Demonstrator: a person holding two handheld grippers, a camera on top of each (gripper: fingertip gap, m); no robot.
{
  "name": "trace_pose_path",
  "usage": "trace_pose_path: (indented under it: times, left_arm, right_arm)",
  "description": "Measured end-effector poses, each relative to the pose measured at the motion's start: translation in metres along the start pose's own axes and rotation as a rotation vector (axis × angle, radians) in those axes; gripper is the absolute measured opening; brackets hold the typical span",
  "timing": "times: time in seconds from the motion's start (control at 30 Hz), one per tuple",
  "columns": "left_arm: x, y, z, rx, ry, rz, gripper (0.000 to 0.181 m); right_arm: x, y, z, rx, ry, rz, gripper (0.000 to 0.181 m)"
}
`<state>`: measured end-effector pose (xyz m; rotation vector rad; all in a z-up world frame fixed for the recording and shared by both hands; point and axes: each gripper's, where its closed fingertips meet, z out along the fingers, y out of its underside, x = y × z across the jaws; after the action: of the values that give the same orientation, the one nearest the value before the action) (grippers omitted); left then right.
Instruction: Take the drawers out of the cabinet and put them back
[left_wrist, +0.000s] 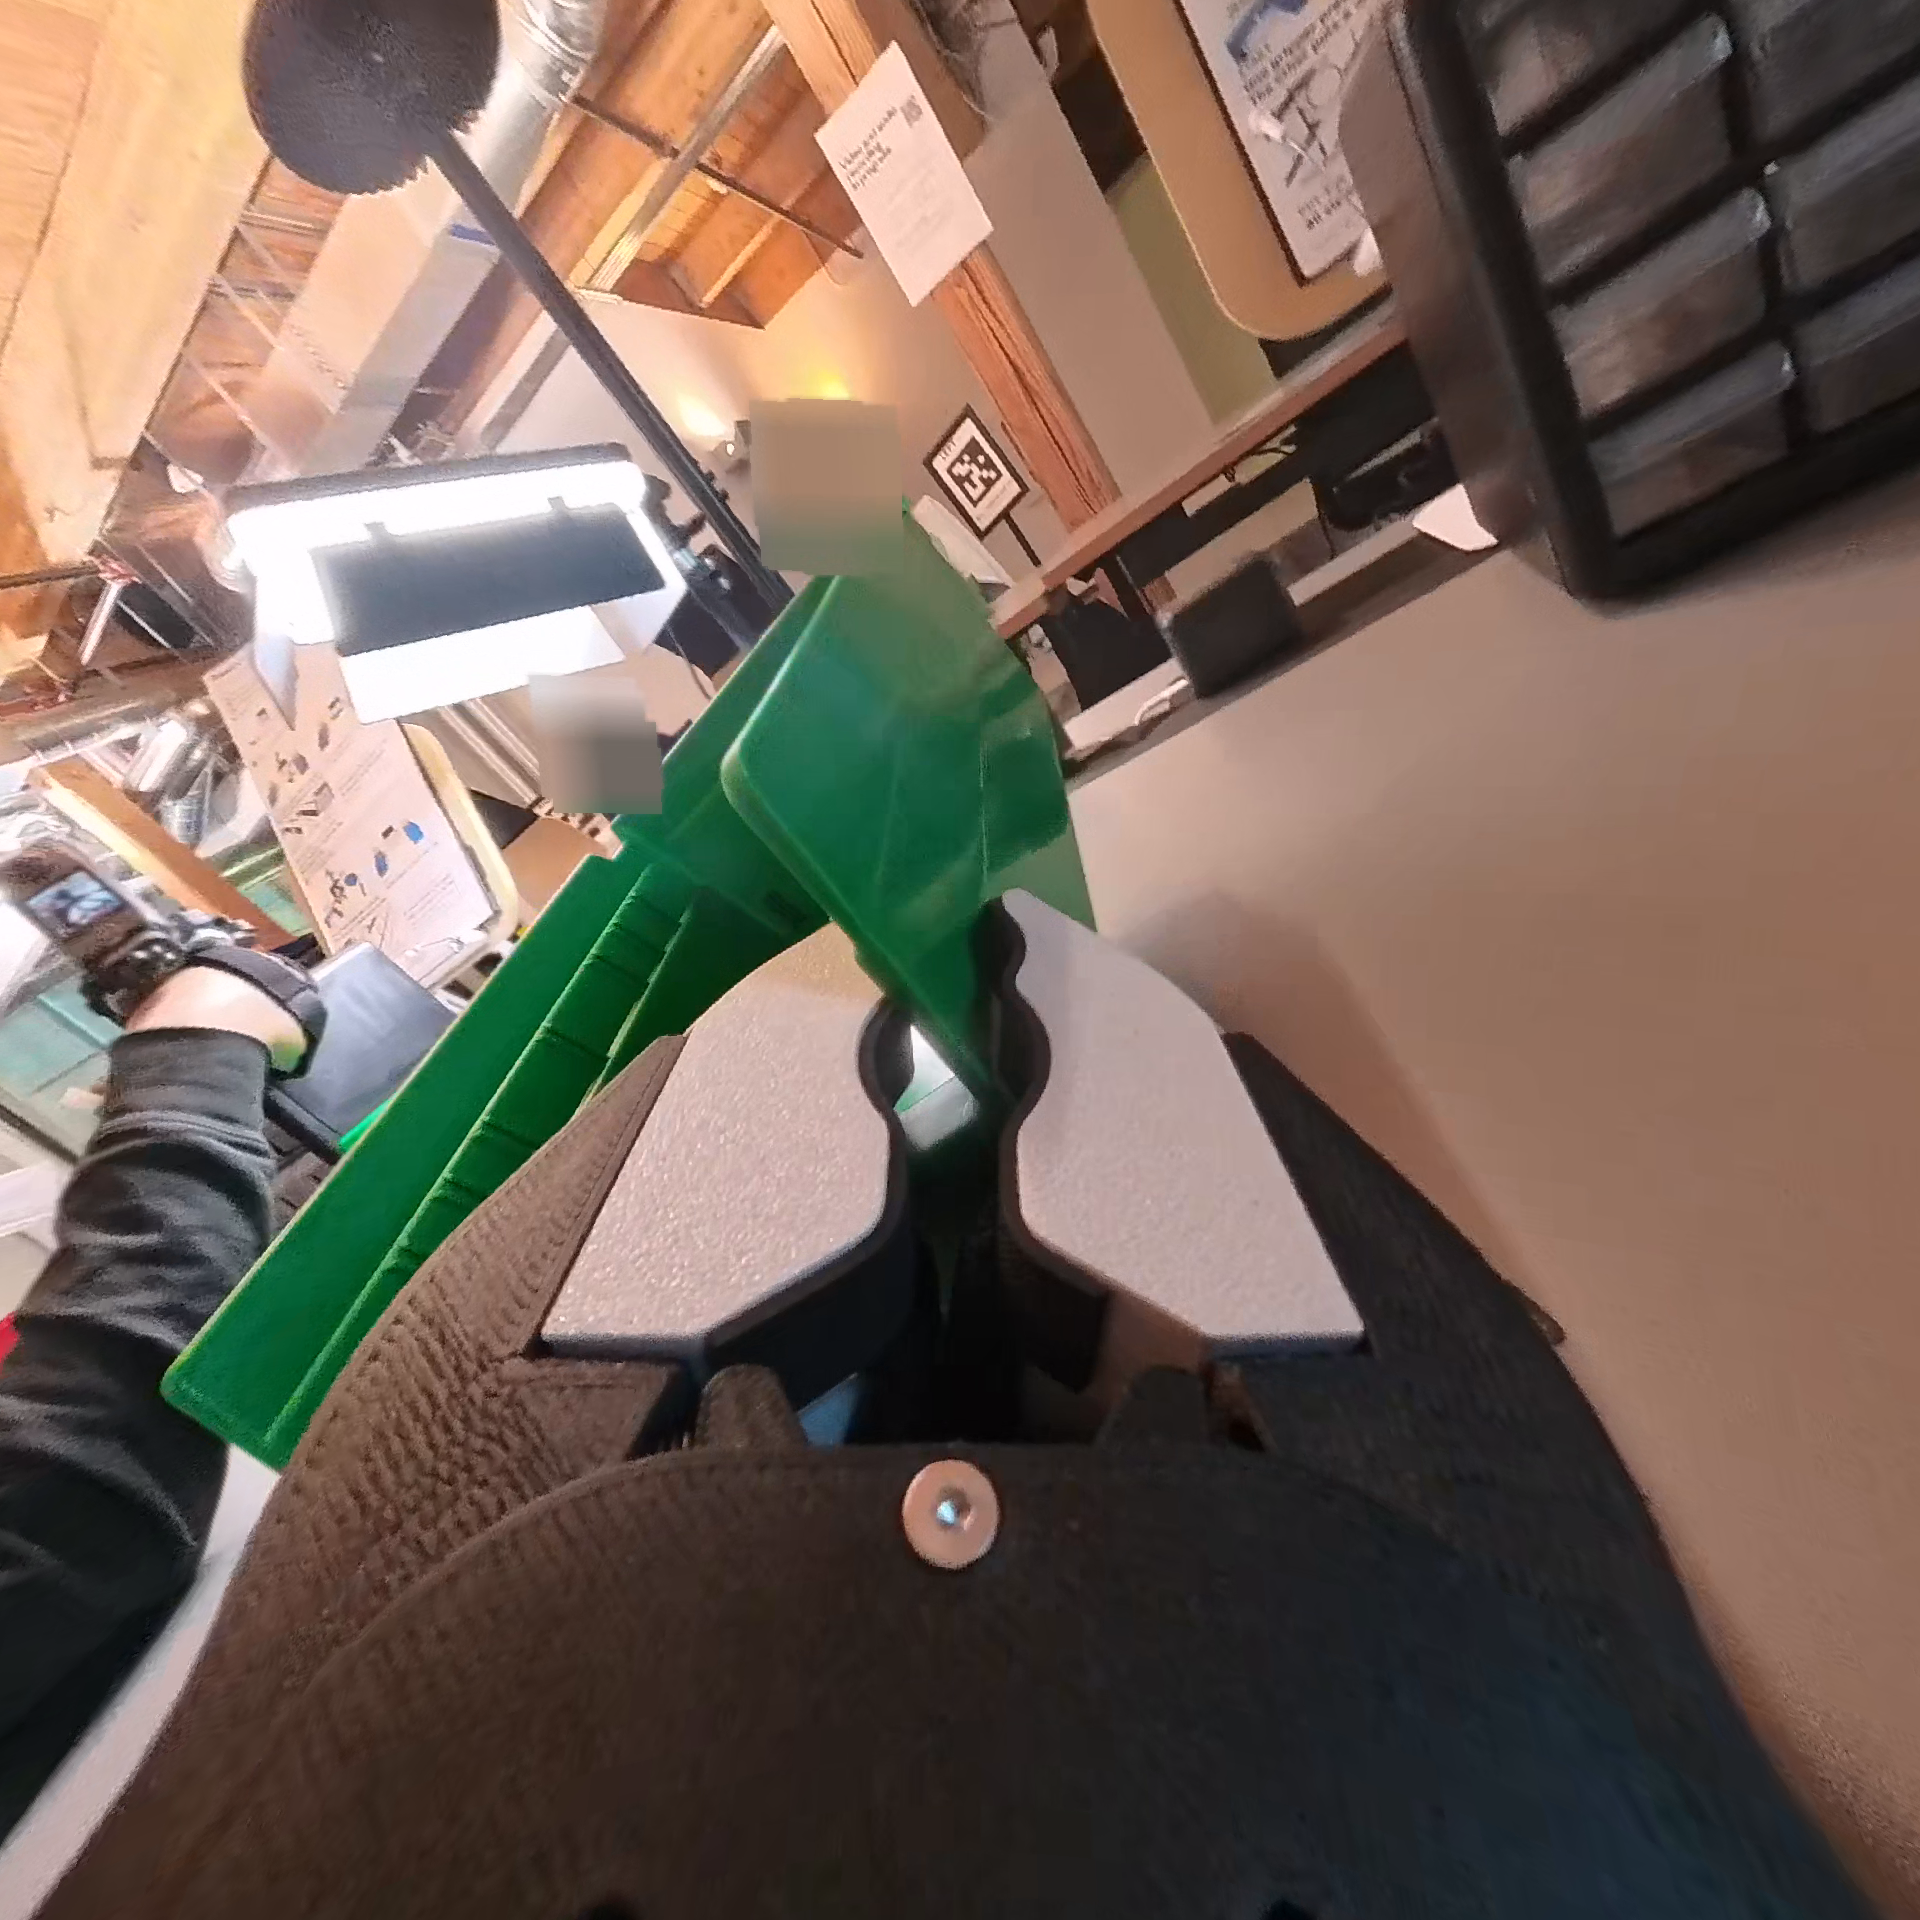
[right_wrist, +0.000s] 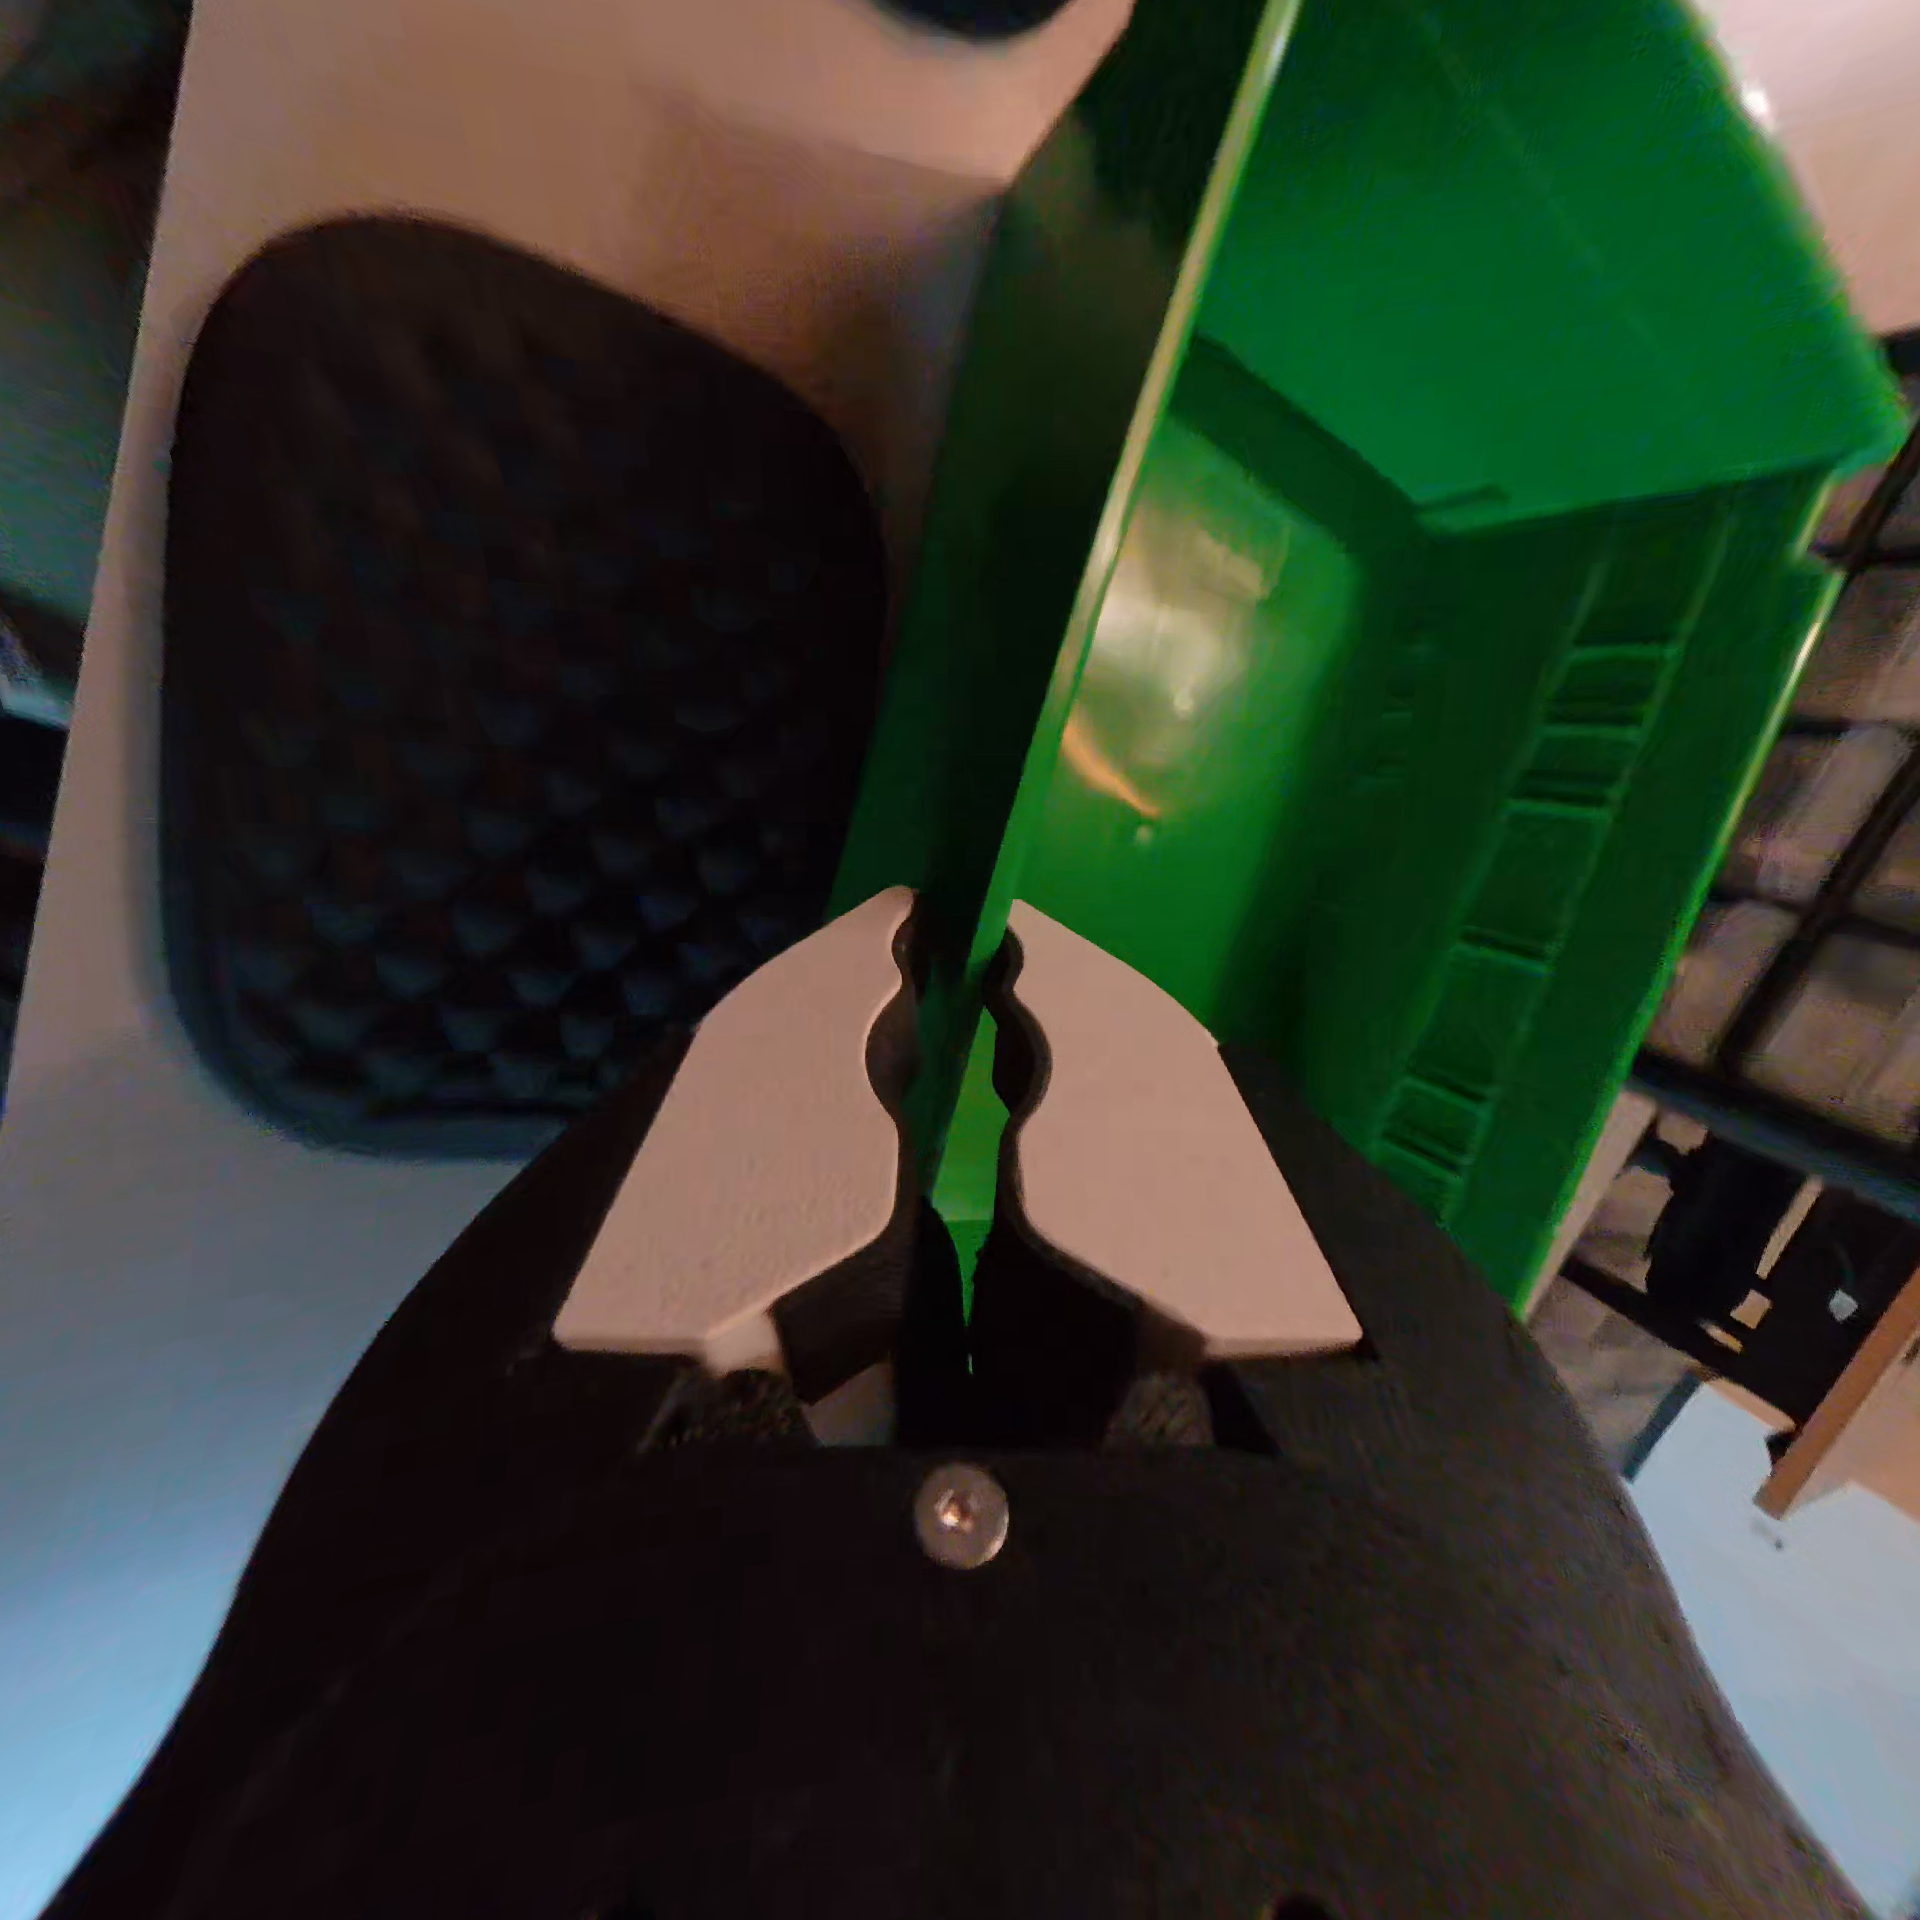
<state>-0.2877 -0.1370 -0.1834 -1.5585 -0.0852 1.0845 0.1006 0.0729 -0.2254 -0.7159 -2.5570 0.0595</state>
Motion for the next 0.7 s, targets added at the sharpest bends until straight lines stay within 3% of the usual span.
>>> trace_pose_path:
  times: [0.13,0.23,0.37,0.57,0.63,0.7]
  left_arm:
    - [-0.019,-0.018,-0.010,0.079,-0.037,0.006,0.012]
    - [-0.033,-0.034,-0.020,0.133,-0.065,0.015,0.012]
    - [-0.047,-0.054,-0.032,0.193,-0.099,0.014,0.012]
    - [-0.062,-0.084,-0.052,0.281,-0.153,-0.016,0.012]
    - [-0.066,-0.094,-0.058,0.309,-0.168,-0.016,0.012]
    - [-0.067,-0.102,-0.063,0.326,-0.176,0.001,0.012]
  right_arm:
    - [0.034,-0.025,0.031,-0.030,0.043,0.072,0.010]
    - [0.054,-0.054,0.050,0.064,0.016,0.151,0.009]
    - [0.078,-0.093,0.068,0.105,0.035,0.101,0.008]
    - [0.114,-0.188,0.102,0.240,0.028,0.110,0.009]
    - [0.137,-0.227,0.113,0.334,0.105,0.151,0.017]
    - [0.166,-0.262,0.101,0.486,0.244,0.211,0.030]
